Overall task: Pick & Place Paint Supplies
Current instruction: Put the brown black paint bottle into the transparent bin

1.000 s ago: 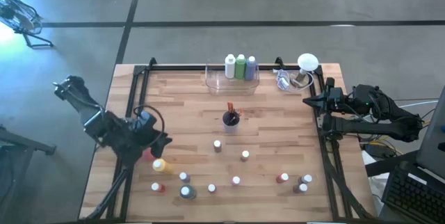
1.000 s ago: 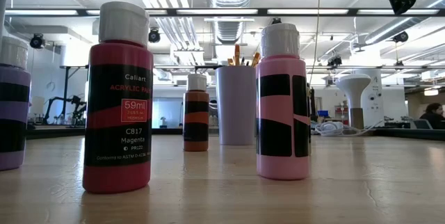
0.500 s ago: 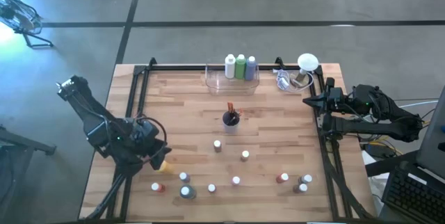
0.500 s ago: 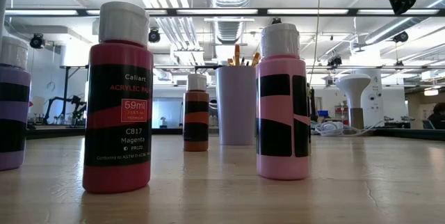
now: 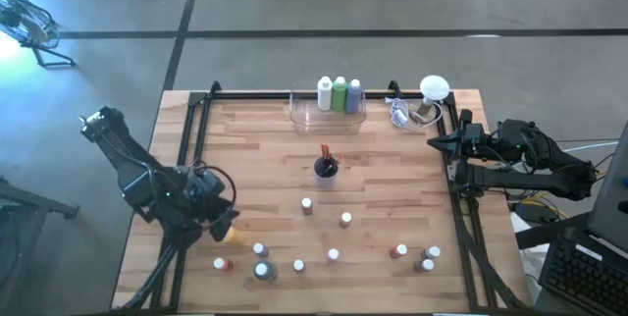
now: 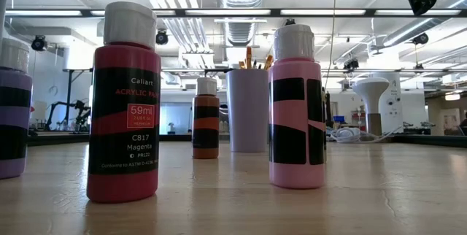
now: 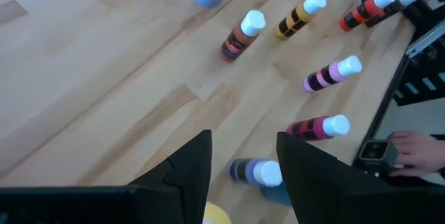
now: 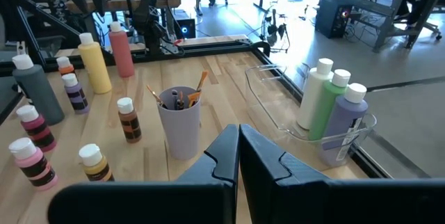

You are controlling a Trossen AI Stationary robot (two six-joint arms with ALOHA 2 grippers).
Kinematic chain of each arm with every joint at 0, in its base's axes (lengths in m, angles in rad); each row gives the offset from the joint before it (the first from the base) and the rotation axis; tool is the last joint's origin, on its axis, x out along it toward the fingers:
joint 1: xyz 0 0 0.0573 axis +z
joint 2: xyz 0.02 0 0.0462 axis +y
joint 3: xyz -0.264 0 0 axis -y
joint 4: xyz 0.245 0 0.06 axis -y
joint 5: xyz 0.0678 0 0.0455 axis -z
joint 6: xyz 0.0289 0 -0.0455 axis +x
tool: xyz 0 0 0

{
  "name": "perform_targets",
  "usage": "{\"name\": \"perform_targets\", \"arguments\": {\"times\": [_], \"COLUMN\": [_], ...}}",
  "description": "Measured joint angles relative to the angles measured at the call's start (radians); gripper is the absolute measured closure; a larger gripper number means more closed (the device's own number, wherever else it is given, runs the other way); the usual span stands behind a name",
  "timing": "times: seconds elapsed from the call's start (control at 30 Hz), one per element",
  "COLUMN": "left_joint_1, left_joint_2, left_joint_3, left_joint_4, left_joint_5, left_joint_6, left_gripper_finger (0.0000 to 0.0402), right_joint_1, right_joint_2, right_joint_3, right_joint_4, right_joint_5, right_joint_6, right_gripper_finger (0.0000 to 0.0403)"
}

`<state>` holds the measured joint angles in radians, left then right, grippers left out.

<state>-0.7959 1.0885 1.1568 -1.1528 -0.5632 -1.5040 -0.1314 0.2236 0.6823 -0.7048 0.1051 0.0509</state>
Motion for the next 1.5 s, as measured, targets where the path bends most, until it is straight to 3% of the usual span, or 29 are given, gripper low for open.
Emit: {"name": "perform_targets", "arguments": {"times": [0.17,0.37,0.57,0.73,0.93,1.17,1.37,1.5], "left_joint_1": [0.003,0.004,0.004,0.004,0.013,0.131,0.295,0.368], "left_joint_2": [0.001,0.001,0.001,0.001,0.006,0.052,0.139,0.188], "left_joint_3": [0.000,0.000,0.000,0.000,-0.001,-0.002,-0.002,-0.002], "left_joint_4": [-0.008,-0.090,-0.159,-0.194,-0.218,-0.197,-0.001,0.126], "left_joint_5": [0.130,0.252,0.317,0.298,0.112,0.086,0.077,0.066], "left_joint_6": [-0.002,-0.149,-0.223,-0.224,-0.163,0.125,0.551,0.745], "left_gripper_finger": [0.0234,0.0235,0.0235,0.0235,0.0234,0.0234,0.0234,0.0234], "right_joint_1": [0.000,0.000,0.000,0.000,0.000,0.000,0.000,0.000], "right_joint_2": [0.000,0.000,0.000,0.000,0.000,0.000,0.000,0.000], "right_joint_3": [0.000,0.000,0.000,0.000,0.000,0.000,0.000,0.000], "right_joint_4": [0.000,0.000,0.000,0.000,0.000,0.000,0.000,0.000], "right_joint_5": [0.000,0.000,0.000,0.000,0.000,0.000,0.000,0.000], "right_joint_6": [0.000,-0.001,0.000,0.000,-0.001,0.000,0.000,0.000], "right_gripper_finger": [0.0394,0.0394,0.0394,0.0394,0.0394,0.0394,0.0394,0.0394]}}
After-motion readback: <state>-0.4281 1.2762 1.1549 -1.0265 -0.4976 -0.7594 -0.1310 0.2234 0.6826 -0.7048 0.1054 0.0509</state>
